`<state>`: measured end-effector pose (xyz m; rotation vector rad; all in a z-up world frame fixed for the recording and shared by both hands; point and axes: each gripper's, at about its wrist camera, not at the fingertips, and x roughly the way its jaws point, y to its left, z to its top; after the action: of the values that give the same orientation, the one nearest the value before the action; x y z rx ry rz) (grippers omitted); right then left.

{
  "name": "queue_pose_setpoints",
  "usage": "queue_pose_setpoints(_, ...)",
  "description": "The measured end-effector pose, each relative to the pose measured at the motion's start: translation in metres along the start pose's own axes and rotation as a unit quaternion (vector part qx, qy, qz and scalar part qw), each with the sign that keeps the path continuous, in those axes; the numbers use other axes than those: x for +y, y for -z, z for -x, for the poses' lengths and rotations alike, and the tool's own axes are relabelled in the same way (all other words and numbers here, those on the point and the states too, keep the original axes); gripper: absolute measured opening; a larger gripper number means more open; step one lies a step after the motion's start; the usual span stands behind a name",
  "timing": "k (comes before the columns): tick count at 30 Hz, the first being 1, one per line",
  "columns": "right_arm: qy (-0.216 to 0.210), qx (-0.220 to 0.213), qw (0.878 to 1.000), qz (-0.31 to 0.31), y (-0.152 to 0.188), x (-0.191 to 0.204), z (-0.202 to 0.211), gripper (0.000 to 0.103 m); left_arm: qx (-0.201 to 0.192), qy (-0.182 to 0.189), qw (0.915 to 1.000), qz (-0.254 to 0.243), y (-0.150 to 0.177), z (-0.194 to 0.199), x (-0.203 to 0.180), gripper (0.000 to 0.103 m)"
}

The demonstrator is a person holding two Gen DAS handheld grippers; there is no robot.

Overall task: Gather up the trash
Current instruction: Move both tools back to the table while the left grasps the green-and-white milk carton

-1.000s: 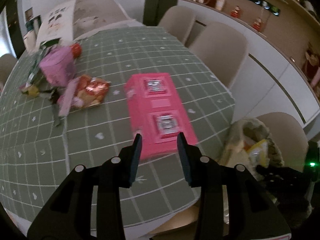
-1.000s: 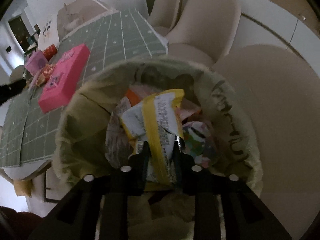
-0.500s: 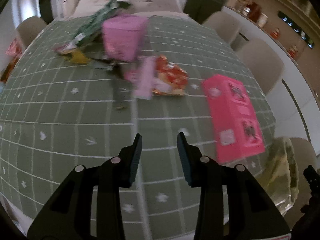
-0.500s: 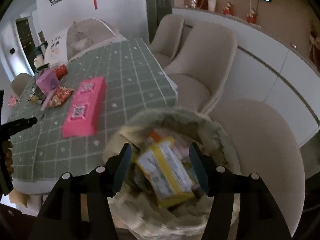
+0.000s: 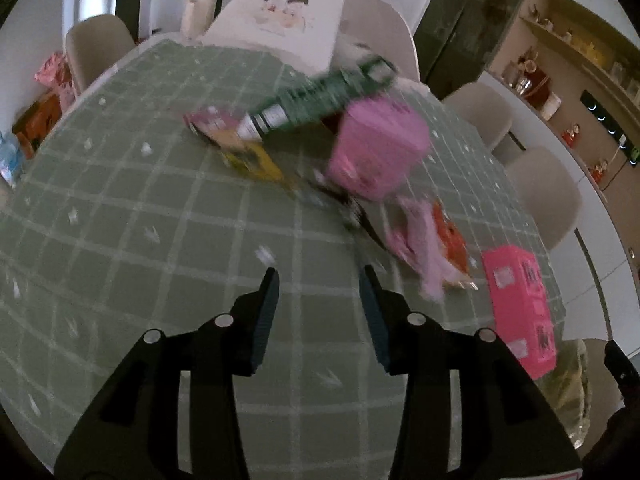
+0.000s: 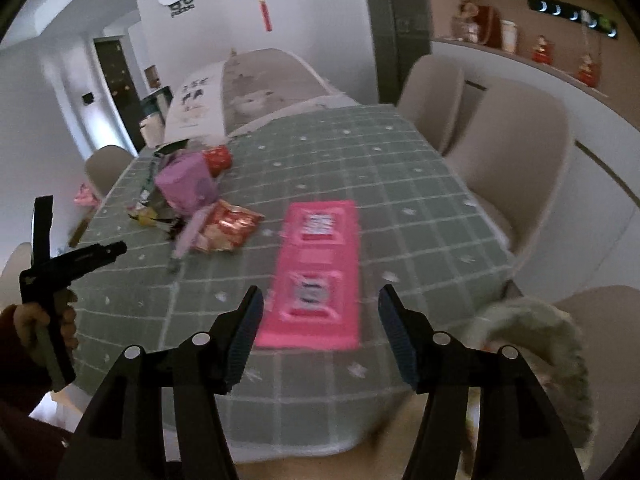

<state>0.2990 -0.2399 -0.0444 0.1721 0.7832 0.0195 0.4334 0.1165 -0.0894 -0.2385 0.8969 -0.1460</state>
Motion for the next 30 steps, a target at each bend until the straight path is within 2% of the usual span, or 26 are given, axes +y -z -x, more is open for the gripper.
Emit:
queue_pose_setpoints(3,-0.018,0.001,1.0,-0.009,-0.005,0.019,-0.019,0.057,-0.009,-0.013,0.9995,0.027,-0.028,-0.009,0.034,0.04)
queue_pose_setpoints(6,-0.026,-0.007,1.0,-0.016,-0.009,0.037,-0.036,0.057,0.011,0.01,0.9935,0.113,-0.061,-0.028,0.075,0.042)
queue_pose_setpoints(8,-0.025,-0.009,0.999,-0.019,-0.013,0.048,-0.047,0.057,0.016,0.018,0.9898,0.141,-0.077,-0.041,0.087,0.042)
queue_pose_setpoints(11,-0.037,0.007,0.999,-0.026,-0.02,0.063,-0.065,0.057,0.014,-0.005,0.9917,0.128,-0.098,-0.061,0.09,0.042)
queue_pose_setpoints(12,-0.042,0.014,0.999,-0.027,-0.021,0.066,-0.07,0.057,0.007,-0.014,0.9931,0.116,-0.106,-0.066,0.09,0.041)
queue_pose_setpoints(13,-0.05,0.022,0.998,-0.023,-0.023,0.072,-0.076,0.057,-0.013,0.003,0.9955,0.094,-0.116,-0.066,0.087,0.041)
queue_pose_setpoints(15,-0.056,0.032,0.998,-0.014,-0.024,0.08,-0.083,0.057,-0.04,0.045,0.9979,0.023,-0.131,-0.06,0.075,0.041)
queue_pose_setpoints(16,-0.06,0.038,0.997,-0.009,-0.024,0.085,-0.087,0.057,-0.045,0.068,0.9959,-0.039,-0.138,-0.058,0.064,0.041)
queue_pose_setpoints(17,-0.065,0.046,0.997,-0.005,-0.023,0.088,-0.091,0.057,-0.045,0.084,0.9907,-0.097,-0.14,-0.056,0.055,0.042)
queue_pose_setpoints(18,-0.066,0.049,0.997,-0.003,-0.023,0.089,-0.094,0.057,-0.042,0.096,0.9799,-0.17,-0.141,-0.054,0.043,0.042)
queue_pose_setpoints(19,-0.065,0.054,0.996,0.001,-0.023,0.092,-0.097,0.057,-0.039,0.099,0.972,-0.21,-0.139,-0.054,0.036,0.042)
queue_pose_setpoints(20,-0.064,0.057,0.996,0.004,-0.022,0.094,-0.099,0.057,-0.031,0.1,0.96,-0.26,-0.138,-0.056,0.027,0.042)
queue_pose_setpoints(22,-0.067,0.063,0.996,0.007,-0.024,0.098,-0.104,0.057,-0.007,0.101,0.9474,-0.304,-0.139,-0.067,0.02,0.042)
queue_pose_setpoints(23,-0.067,0.065,0.996,0.009,-0.025,0.1,-0.106,0.057,0.005,0.101,0.9444,-0.313,-0.14,-0.074,0.017,0.042)
queue_pose_setpoints(27,-0.061,0.072,0.995,0.02,-0.031,0.112,-0.115,0.057,0.021,0.081,0.9428,-0.323,-0.146,-0.108,0.007,0.043)
queue_pose_setpoints(30,-0.058,0.076,0.995,0.026,-0.036,0.119,-0.122,0.057,0.023,0.063,0.9455,-0.319,-0.143,-0.12,0.003,0.044)
